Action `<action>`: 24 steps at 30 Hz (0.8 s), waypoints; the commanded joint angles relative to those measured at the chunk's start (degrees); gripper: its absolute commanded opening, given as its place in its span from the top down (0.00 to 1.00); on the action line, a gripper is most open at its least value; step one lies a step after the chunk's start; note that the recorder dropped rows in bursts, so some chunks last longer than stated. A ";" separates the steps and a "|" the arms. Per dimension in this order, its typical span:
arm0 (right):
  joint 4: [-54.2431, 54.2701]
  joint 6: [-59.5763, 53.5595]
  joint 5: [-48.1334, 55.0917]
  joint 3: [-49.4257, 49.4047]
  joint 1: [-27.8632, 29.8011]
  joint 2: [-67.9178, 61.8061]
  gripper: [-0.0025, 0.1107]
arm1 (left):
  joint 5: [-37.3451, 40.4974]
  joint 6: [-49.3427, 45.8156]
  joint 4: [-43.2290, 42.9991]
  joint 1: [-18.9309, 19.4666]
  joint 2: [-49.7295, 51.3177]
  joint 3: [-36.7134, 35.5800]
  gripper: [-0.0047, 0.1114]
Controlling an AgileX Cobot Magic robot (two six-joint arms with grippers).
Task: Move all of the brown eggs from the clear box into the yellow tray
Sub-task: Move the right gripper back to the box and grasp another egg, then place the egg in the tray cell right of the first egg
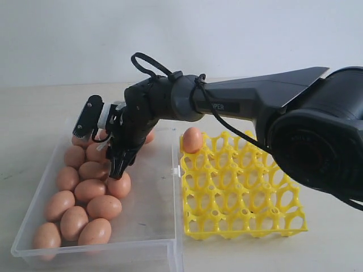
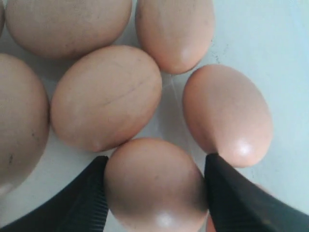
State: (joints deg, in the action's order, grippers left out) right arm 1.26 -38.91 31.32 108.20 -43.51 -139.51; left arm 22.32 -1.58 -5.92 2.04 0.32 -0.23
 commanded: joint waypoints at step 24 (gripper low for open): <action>12.83 28.06 -55.13 -56.67 9.29 37.46 0.98 | -0.52 0.25 0.14 -0.43 -0.32 0.23 0.96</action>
State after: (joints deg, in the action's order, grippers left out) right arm 9.42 -12.10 -21.19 55.85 -36.25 -104.78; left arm 22.32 -1.58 -5.92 2.04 0.32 -0.23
